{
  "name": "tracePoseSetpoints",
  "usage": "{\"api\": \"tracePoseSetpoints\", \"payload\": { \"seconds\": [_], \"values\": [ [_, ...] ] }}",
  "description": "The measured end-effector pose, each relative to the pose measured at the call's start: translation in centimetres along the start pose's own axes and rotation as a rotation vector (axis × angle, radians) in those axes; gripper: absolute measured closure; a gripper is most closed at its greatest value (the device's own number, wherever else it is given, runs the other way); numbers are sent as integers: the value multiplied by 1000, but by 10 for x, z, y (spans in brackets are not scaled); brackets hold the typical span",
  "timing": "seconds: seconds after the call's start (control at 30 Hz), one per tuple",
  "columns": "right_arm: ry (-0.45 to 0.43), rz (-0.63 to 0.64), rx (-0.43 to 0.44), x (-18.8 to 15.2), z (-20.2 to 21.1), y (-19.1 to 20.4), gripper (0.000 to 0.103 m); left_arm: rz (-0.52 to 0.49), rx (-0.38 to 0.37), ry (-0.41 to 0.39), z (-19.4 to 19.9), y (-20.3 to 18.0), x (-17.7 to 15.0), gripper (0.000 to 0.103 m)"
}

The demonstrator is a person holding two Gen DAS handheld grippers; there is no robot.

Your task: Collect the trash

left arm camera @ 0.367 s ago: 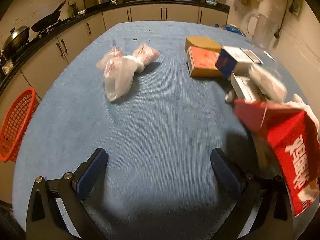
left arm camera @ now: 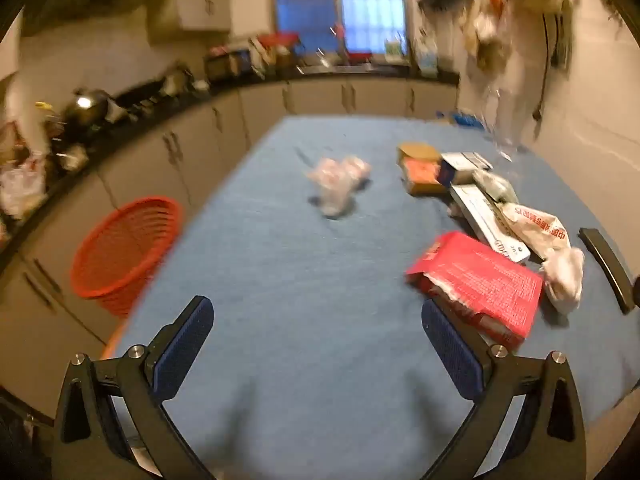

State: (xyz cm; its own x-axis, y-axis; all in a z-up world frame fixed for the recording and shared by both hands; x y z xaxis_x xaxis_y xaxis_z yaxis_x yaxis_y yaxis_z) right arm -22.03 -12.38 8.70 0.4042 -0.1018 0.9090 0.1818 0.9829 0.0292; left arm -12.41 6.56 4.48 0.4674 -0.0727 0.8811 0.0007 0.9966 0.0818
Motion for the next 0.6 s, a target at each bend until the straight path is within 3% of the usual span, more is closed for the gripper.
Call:
{"api": "tracePoseSetpoints", "payload": {
  "seconds": [0.2, 0.33, 0.6],
  "values": [
    [-5, 65, 104, -10, 22, 61, 0, 88, 149, -102, 80, 72, -21, 0],
    [0, 91, 153, -25, 28, 98, 0, 127, 191, -129, 110, 111, -39, 0],
    [36, 159, 226, -45, 27, 147, 0, 177, 230, -92, 105, 143, -58, 0]
  ]
}}
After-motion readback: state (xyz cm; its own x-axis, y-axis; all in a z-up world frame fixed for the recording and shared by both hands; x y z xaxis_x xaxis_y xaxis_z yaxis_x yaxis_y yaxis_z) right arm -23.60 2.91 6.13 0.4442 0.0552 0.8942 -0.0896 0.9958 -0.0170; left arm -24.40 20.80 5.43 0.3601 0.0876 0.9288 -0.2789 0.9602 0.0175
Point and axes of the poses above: each gripper's, at about its wrist camera, not at the fingertips, and z roughly against the way its jaws point, y to its left, x to its top, the point moved 4 cm from there along -z, roughly the way its jaws point, and after that the axes turned 9 degrees about -y, right-handed, at the moved point
